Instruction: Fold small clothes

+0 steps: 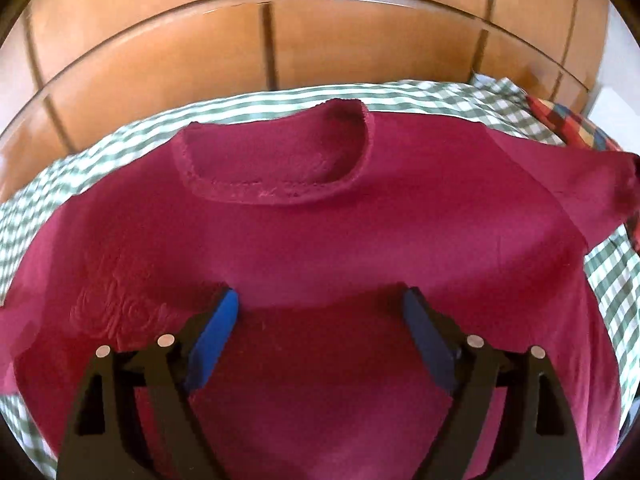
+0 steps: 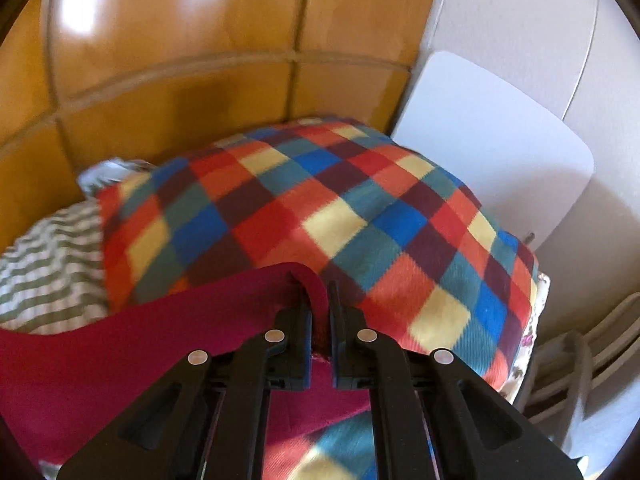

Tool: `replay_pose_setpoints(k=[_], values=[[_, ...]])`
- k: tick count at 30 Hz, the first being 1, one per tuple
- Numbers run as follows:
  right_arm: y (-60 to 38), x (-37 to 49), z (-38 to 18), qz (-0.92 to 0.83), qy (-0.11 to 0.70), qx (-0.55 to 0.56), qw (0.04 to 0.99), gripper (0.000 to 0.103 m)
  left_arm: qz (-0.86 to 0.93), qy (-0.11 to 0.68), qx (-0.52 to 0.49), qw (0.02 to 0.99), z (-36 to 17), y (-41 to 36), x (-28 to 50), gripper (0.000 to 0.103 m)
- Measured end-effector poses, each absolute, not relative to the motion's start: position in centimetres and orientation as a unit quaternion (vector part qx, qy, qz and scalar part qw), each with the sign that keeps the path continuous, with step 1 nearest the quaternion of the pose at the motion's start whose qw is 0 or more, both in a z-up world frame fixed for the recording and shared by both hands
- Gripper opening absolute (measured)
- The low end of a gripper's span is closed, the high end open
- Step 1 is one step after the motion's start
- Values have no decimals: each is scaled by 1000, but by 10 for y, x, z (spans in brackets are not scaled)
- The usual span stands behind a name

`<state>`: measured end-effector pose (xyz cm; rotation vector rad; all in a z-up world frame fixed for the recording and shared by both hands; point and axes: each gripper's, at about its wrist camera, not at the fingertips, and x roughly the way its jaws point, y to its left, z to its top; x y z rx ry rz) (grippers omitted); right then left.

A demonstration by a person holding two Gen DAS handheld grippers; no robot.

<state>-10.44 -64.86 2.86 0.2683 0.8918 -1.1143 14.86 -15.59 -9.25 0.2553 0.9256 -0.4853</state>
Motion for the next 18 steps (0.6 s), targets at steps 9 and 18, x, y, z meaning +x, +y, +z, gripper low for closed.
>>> replay_pose_setpoints(k=[9,18], values=[[-622,-155,52,-452,312,241,800,78,-238,433,85,865,-75,-137,140,83],[-545,-142,-14,-304,313,387,812,78,-184,427,32,885,-65,-86,145,83]])
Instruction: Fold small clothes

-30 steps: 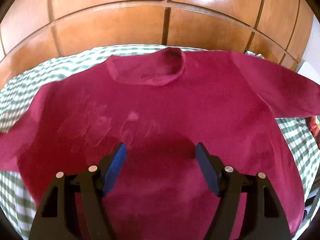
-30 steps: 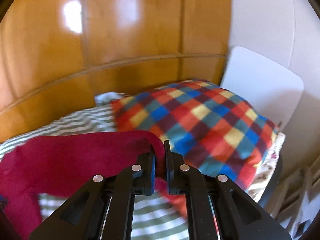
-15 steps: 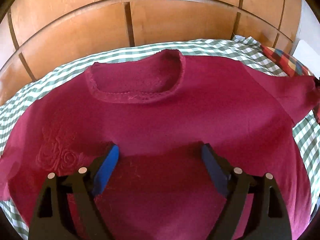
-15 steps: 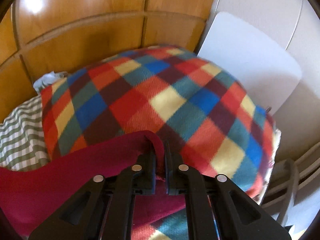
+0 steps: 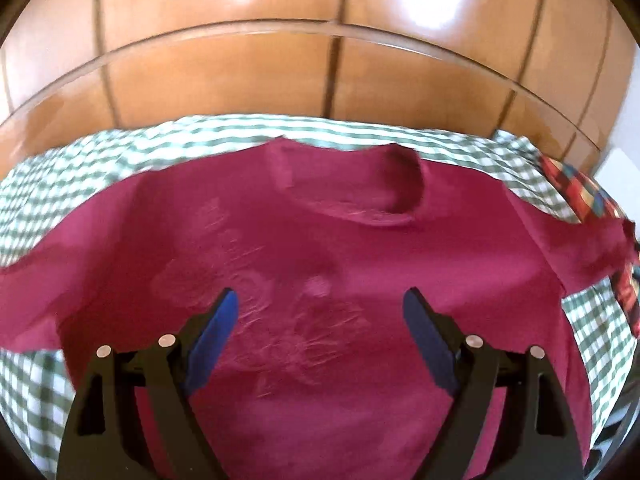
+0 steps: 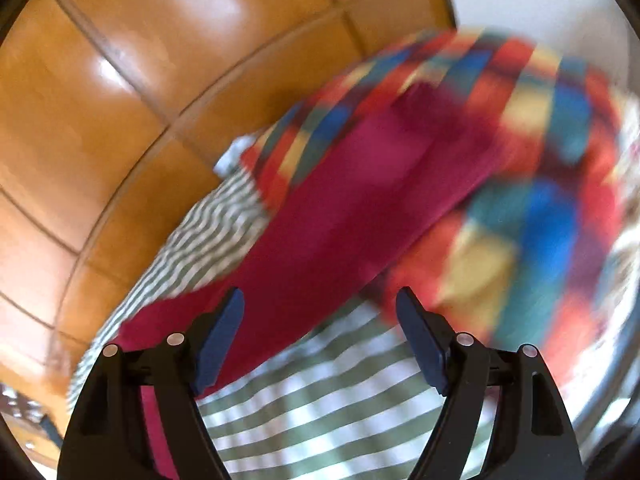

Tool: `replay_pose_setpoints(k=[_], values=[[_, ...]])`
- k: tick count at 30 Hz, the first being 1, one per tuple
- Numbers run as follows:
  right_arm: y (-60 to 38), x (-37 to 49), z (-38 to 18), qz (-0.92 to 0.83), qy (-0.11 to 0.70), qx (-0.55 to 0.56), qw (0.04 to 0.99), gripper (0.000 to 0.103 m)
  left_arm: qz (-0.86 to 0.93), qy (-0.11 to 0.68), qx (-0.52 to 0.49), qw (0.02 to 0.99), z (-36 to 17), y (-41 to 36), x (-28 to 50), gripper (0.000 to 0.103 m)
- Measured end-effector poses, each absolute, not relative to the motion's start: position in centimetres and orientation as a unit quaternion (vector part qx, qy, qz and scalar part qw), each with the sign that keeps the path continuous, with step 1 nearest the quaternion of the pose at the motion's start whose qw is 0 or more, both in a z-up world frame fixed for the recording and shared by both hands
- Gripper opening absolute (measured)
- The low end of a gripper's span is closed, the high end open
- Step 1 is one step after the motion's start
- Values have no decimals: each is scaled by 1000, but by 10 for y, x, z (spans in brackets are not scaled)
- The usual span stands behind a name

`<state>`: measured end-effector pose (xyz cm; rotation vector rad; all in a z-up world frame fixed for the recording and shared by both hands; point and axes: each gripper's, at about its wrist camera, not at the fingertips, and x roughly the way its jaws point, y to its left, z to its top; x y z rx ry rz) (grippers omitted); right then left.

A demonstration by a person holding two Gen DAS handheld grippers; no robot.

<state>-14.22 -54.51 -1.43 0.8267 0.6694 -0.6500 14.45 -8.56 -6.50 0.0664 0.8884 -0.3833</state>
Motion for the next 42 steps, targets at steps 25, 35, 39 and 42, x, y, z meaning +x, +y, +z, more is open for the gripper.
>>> replay_pose_setpoints(k=[25,35,39,42], values=[[-464,-71,0,-297,388,184,853,68,-139,426,43,893,-66,-40,183,82],[-336,97,-34,-85,454,83,883,68,-111,457,92,878,-82,-55,260,63],[-318,152,-70,-97,491,39,865,68,-83,463,100,876,-93,-62,283,78],[-322,175,-84,-124,472,32,872,77,-72,466,92,877,-98,-62,297,85]])
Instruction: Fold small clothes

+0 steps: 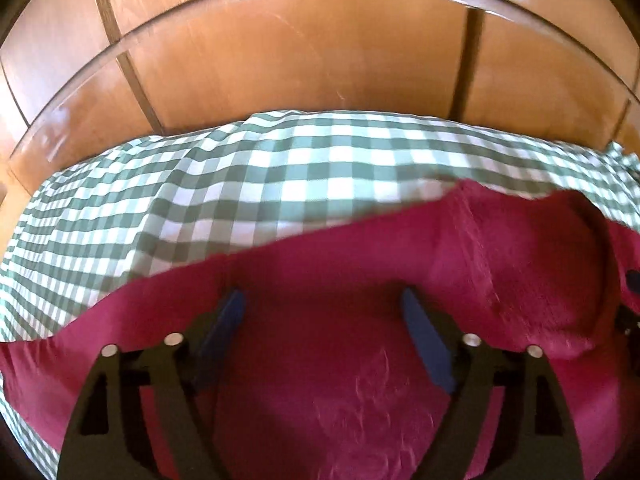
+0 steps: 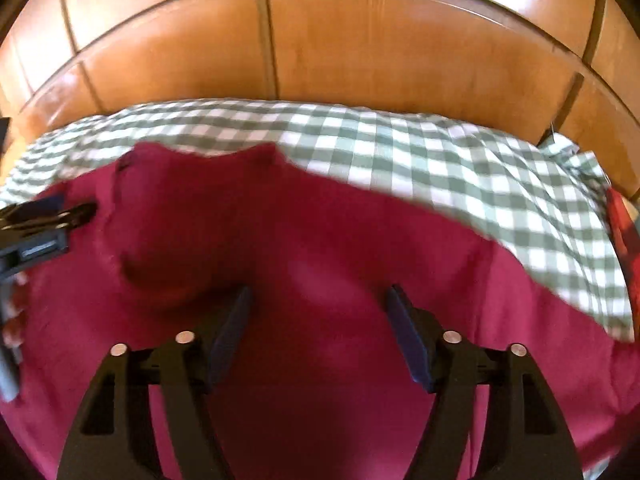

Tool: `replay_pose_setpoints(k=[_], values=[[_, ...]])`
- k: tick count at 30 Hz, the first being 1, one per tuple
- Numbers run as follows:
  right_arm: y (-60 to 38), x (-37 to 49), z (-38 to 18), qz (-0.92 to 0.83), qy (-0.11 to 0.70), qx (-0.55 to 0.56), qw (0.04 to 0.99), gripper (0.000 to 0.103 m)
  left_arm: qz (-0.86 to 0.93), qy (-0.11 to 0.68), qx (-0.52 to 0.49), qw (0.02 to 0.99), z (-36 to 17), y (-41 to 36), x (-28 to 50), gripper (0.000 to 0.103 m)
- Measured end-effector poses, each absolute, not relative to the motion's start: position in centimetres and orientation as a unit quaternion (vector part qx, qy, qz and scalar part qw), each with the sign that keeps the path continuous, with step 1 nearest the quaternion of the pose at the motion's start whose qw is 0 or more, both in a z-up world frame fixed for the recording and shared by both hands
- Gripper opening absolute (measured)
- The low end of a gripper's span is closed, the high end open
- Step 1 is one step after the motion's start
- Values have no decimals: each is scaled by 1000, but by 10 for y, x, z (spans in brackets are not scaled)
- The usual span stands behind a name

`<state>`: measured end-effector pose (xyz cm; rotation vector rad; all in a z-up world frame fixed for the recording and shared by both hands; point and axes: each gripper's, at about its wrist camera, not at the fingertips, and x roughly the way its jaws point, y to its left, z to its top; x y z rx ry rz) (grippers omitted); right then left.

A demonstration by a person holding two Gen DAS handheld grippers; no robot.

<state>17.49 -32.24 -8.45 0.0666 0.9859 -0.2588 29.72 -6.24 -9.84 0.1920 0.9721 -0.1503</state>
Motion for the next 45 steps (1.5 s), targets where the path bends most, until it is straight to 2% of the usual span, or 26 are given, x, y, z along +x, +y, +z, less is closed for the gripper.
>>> replay_pose_setpoints(k=[4,7,12,16,23,28,32,38,39,41,43,45], values=[[-334,190,-94,-139,456,45,878,86,-58,447,99,887,-105,-67,310,91],[-335,192,-95,-145,456,38,877,88,-54,448,85,888,-105,-66,316,93],[-332,186,-89,-161,456,22,875,90,-71,442,52,893,-88,-45,290,83],[-319,164,-72,-155,448,27,880,90,-70,434,10,898,-75,2,256,83],[-276,102,-58,-90,439,50,893,90,36,425,-105,898,-66,174,198,76],[-243,72,-66,-65,443,46,893,90,180,414,-179,874,-70,309,163,75],[-225,67,-77,-64,452,35,889,90,249,406,-233,848,-81,385,148,73],[-221,71,-88,-81,454,31,887,92,255,424,-242,835,-99,417,155,51],[-221,70,-89,-81,454,30,887,93,258,425,-235,835,-100,417,159,34],[-220,70,-90,-82,454,31,887,94,238,431,-237,838,-101,418,166,6],[-220,70,-92,-84,454,29,887,95,252,426,-220,840,-95,413,166,3],[-221,70,-93,-85,454,28,886,96,292,435,-162,836,-91,409,174,0]])
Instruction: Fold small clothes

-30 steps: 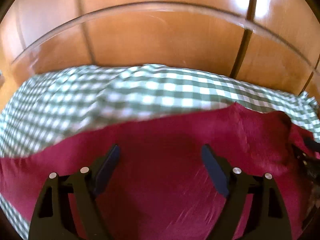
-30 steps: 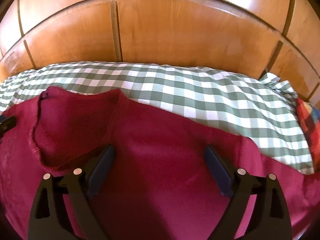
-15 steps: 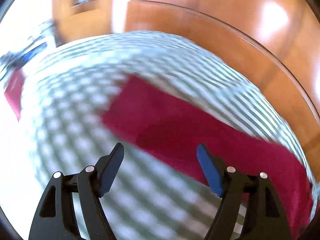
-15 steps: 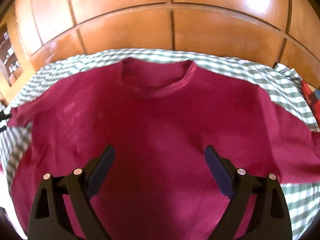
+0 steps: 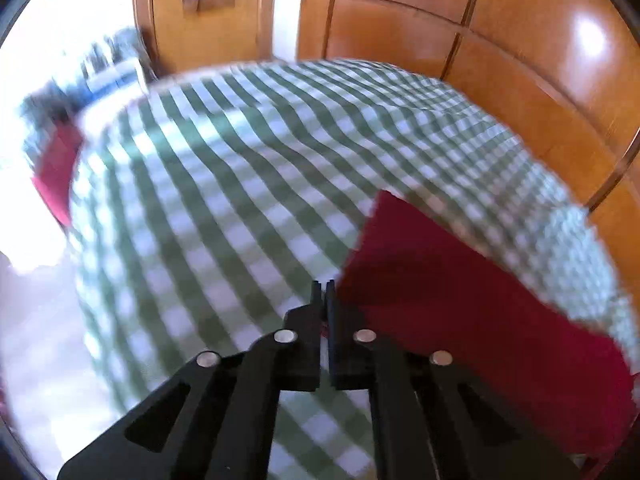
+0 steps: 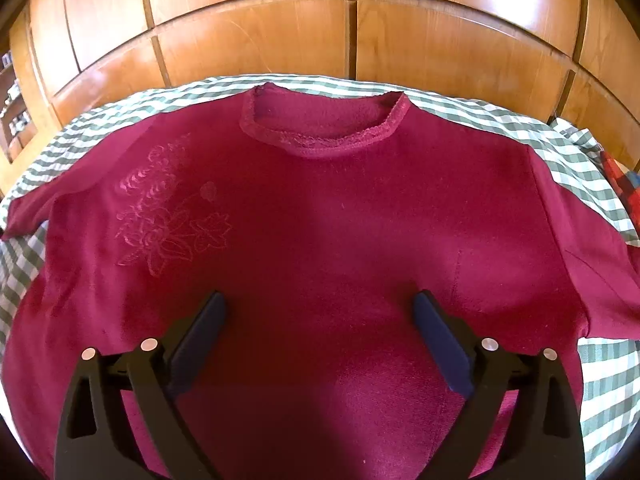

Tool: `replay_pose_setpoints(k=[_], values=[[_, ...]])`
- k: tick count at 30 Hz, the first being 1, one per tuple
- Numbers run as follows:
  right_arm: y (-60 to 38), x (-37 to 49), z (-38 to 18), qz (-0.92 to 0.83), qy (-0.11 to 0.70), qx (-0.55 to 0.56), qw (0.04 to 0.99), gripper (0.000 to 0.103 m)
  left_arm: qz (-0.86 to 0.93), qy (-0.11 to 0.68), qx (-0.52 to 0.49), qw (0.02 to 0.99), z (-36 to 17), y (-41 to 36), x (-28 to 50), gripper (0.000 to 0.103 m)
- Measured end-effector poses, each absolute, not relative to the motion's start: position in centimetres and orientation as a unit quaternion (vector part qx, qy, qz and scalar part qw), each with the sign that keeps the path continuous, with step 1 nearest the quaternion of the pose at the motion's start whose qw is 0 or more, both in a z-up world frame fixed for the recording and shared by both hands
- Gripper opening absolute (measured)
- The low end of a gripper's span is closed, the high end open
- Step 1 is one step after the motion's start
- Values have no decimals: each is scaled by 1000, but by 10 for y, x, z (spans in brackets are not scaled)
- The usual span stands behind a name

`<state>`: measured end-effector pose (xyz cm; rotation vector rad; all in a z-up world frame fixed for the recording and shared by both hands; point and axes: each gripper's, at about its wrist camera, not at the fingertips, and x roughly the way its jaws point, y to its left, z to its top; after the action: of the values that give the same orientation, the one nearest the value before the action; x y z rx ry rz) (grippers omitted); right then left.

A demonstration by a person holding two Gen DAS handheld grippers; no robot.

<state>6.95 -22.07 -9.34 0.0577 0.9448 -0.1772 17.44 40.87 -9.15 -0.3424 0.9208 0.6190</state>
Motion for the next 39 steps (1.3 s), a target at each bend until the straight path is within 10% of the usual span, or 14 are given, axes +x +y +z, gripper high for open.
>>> replay_pose_setpoints(k=[8,11,20,27,39], values=[[-221,72,-98,-81,460,32,883,99,286,422,-157,846,-77,387,165,6],[-223,73,-98,-80,463,42,882,100,240,387,-132,881,-53,340,153,51],[-227,57,-84,-78,456,52,885,99,-10,381,-63,922,-27,130,136,55],[-324,-20,-32,-150,386,141,899,70,-161,391,22,906,-48,-13,100,69],[-579,-192,0,-417,230,376,795,66,-214,458,48,862,-98,-63,99,90]])
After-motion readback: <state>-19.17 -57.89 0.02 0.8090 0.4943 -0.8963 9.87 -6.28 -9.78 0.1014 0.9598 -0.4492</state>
